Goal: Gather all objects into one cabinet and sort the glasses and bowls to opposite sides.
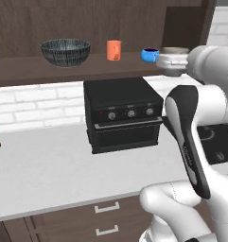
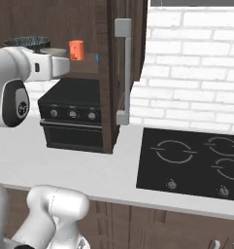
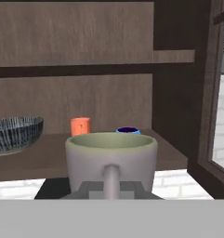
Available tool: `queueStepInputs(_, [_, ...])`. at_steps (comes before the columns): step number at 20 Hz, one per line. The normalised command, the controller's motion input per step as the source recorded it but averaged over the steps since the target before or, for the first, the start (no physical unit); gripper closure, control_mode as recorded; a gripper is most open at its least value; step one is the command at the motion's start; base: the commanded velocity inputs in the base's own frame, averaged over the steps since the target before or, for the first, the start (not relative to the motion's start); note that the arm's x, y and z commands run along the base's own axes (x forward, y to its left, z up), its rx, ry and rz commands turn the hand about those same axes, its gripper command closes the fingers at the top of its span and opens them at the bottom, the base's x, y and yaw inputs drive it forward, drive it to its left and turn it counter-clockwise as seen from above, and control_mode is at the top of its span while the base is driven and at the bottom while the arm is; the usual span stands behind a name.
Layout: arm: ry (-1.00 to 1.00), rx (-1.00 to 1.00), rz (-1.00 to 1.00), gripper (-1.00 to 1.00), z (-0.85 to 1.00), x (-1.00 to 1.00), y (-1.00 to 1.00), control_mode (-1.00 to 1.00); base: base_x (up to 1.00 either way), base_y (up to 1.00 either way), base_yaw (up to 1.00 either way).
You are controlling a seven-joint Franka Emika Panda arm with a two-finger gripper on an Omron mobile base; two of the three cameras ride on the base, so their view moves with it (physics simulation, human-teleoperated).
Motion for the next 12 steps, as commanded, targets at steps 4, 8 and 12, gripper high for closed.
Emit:
queueStepInputs(4, [0.04, 0.00, 0.00, 1.00, 0.00, 0.61, 0.05, -1.00, 0.00, 0.00, 0.00])
queueStepInputs(8, [0.00, 0.00, 0.00, 1.00, -0.04, 0.50, 0.02, -1.00, 0.00, 0.00, 0.00])
queueStepInputs(12, [0.00, 0.00, 0.00, 1.00, -0.26, 0.39, 0.00, -1.00, 0.00, 0.00, 0.00])
